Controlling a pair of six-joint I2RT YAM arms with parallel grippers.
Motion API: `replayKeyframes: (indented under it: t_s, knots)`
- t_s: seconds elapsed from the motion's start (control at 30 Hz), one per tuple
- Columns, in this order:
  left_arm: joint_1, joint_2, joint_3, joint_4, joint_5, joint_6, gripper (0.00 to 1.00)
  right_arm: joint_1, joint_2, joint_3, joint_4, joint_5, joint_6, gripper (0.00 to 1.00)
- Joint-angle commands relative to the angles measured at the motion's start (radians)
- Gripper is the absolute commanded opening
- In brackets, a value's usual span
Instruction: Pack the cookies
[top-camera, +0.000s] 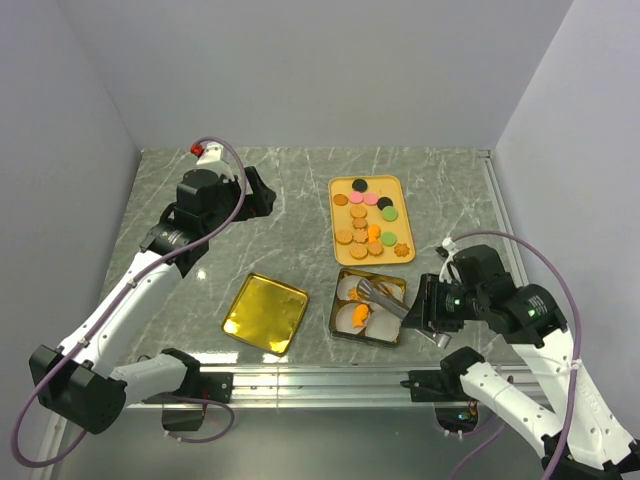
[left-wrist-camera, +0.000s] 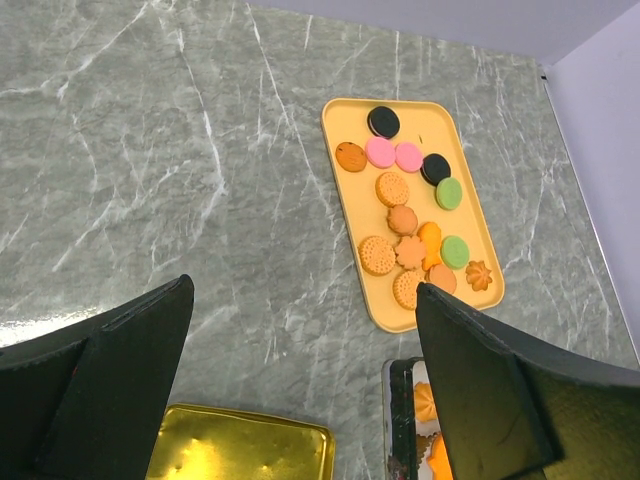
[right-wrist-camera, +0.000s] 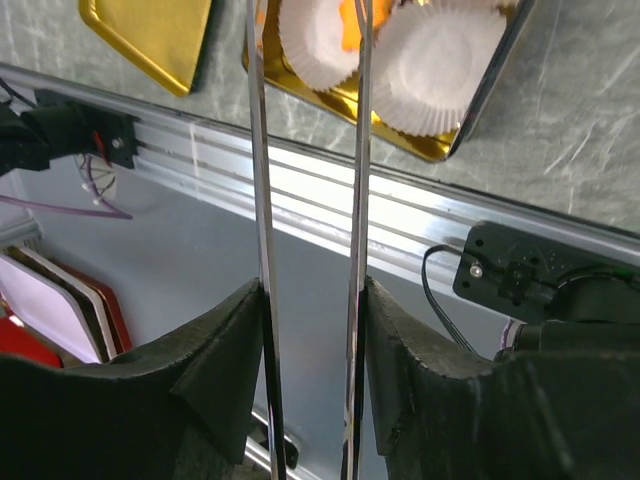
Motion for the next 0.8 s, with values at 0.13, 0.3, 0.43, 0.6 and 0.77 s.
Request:
replayKeyframes:
  t_s: [0.13,0.3,0.43,0.6,0.77]
  knots:
    - [-0.003,-0.037,0.001,0.023,-0.017,0.023,0.99,0.009,0.102,0.137,0.063,0.065,-0.013,0.47]
    - [-0.003,-0.041,-0.011,0.020,-0.003,0.017,0.99,0.006,0.260,0.257,0.081,0.124,-0.045,0.47]
    - [-0.003,-0.049,-0.037,0.033,0.021,-0.003,0.99,-0.017,0.379,0.399,0.074,0.196,-0.065,0.48]
    - [-0.003,-0.057,-0.068,0.058,0.023,-0.004,0.99,-0.098,0.517,0.513,0.078,0.270,-0.105,0.50]
    - [-0.003,-0.038,-0.057,0.058,0.018,0.028,1.00,-0.175,0.625,0.601,0.089,0.305,-0.137,0.51]
